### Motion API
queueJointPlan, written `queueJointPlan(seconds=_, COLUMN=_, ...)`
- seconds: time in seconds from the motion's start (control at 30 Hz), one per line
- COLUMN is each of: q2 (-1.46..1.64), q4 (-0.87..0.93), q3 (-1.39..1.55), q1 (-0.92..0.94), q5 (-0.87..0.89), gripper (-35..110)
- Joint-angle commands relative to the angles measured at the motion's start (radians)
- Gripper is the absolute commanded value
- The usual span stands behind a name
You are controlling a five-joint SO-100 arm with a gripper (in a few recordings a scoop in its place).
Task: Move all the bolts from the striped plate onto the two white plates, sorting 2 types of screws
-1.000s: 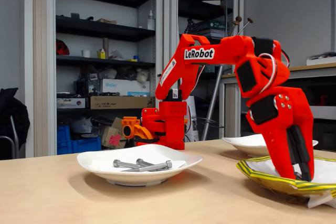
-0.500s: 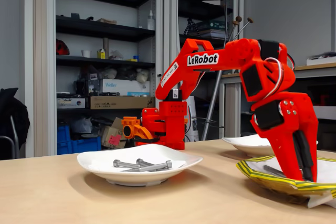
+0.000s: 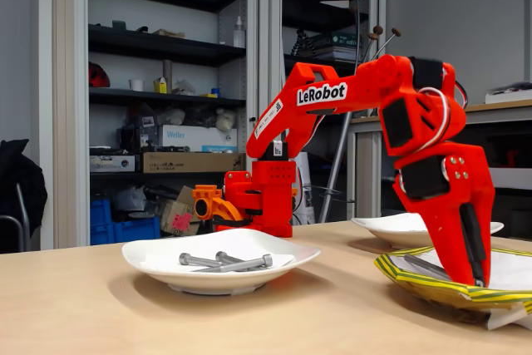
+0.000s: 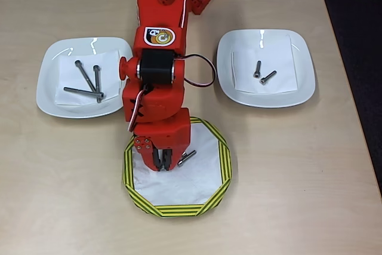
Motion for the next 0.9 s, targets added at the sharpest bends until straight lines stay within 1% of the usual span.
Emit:
queueJointPlan(seconds=0.0, q2=0.046, q4=0.083, q3=-0.091, q1=0.023, q5=-0.048, gripper=0)
queueJointPlan(seconds=0.17, q2=0.081, q4=0.176, q3=-0.143, q1=0.028, q5=-0.104, gripper=0)
queueJointPlan(seconds=0.53, q2=0.126, q4=0.232, q3=-0.121, q1=0.041, q5=-0.144, gripper=0)
queueJointPlan(seconds=0.7, q2=0.265, q4=0.238, q3=0.063, q1=0.095, q5=-0.183, gripper=0)
queueJointPlan(seconds=0.87, q2=0.466, q4=0.258, q3=0.327, q1=0.222, q5=-0.288, gripper=0)
